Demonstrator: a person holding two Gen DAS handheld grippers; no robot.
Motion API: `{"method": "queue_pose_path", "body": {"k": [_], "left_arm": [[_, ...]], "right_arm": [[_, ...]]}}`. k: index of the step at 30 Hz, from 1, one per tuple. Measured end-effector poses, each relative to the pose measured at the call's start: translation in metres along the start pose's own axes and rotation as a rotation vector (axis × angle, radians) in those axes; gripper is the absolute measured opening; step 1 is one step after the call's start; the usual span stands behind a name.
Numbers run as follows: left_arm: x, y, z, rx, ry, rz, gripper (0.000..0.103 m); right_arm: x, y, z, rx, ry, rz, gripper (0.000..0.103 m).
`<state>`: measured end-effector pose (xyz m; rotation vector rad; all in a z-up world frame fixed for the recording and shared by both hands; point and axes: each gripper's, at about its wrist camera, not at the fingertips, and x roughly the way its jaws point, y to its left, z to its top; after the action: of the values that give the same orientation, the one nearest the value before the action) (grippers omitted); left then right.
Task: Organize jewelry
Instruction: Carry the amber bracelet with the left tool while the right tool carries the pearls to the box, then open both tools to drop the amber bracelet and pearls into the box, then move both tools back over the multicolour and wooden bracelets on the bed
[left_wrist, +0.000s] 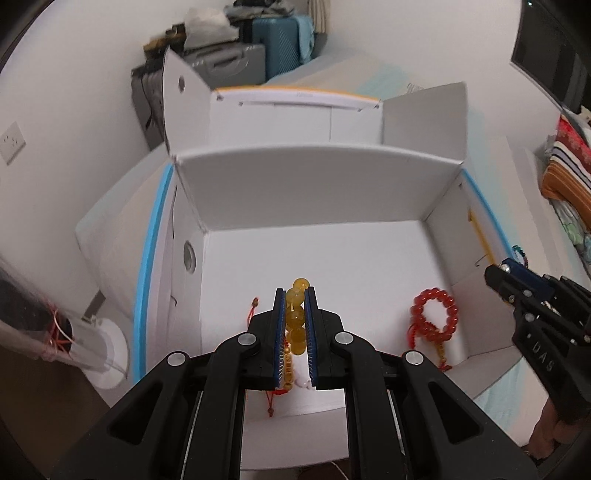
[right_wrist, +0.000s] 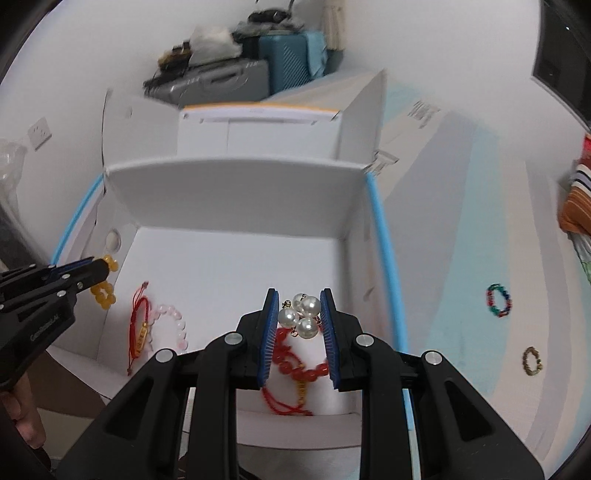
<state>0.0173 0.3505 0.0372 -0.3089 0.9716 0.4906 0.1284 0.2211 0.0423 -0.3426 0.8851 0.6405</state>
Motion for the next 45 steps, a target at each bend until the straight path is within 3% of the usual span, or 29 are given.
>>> {"method": "queue_pose_path", "body": {"k": [12,24,26,28,32,37,40,45], "left_arm": [[0.034,0.002,-0.01,0.012,0.108,0.0,0.009],[0.036,0.004,-0.008,0.012,0.105,0.019,0.013],[0.032,0.005,-0.008,0.007,0.09,0.02,0.025],[0.027,0.007,-0.007,-0.004,0.068,0.023,0.049],[0.016,0.006,-0.005,0.0,0.024,0.03,0.062],[0.002,-0.002,0.0,-0.007,-0.035,0.034,0.088],[-0.003,-0.012,0.004,0.009,-0.051,0.025,0.093],[-0.01,-0.031,0.009,0.028,-0.074,0.008,0.097]], "right_arm": [[0.043,0.027,-0.01,-0.06,0.164,0.003,0.022],[0.047,0.031,-0.018,-0.063,0.16,-0.001,0.025],[0.041,0.031,-0.019,-0.064,0.143,0.005,0.035],[0.032,0.029,-0.019,-0.053,0.114,0.008,0.045],[0.012,0.019,-0.013,-0.023,0.049,-0.017,0.072],[-0.012,-0.005,-0.007,0.01,-0.018,-0.064,0.089],[-0.023,-0.019,-0.007,0.021,-0.058,-0.117,0.095],[-0.036,-0.05,-0.014,0.056,-0.07,-0.154,0.095]]}}
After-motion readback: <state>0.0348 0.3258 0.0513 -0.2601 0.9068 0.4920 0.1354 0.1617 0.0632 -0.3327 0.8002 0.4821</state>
